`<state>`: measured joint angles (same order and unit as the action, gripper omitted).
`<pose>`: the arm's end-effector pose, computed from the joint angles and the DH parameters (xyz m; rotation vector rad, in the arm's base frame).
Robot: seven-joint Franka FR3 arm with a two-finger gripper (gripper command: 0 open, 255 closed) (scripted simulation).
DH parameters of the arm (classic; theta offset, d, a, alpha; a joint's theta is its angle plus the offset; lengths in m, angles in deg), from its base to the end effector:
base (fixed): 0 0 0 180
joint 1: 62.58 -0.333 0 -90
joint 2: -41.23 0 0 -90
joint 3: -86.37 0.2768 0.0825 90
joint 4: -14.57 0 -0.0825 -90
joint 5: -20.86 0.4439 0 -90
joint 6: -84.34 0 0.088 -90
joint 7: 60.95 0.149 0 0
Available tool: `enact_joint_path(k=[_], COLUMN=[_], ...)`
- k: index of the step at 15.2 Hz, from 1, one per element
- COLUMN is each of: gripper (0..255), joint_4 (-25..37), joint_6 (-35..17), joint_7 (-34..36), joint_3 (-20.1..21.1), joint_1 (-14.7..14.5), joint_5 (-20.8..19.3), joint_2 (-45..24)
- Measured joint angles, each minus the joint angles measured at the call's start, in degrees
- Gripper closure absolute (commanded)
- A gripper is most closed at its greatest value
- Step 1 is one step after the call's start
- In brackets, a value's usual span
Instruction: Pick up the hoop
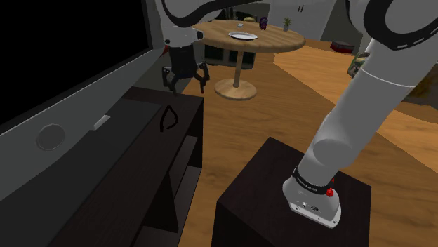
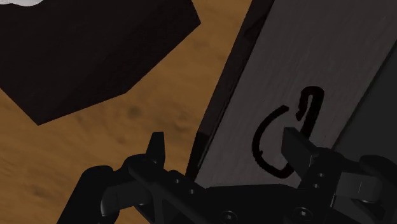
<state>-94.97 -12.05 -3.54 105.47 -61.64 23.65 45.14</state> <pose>0.5452 0.1873 0.4113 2.8692 -1.0425 -0.2233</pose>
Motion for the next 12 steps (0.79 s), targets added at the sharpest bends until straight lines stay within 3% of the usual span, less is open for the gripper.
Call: enact_joint_path(k=[7,12], gripper=[0,0], joint_4=[16.0,16.3], joint_6=[0.6,-1.6], joint_7=[15.1,17.1], joint_3=[0.8,0.6], joint_1=[-2.1,-2.6], joint_5=[-4.2,-4.8], joint_2=[-17.8,-19.1])
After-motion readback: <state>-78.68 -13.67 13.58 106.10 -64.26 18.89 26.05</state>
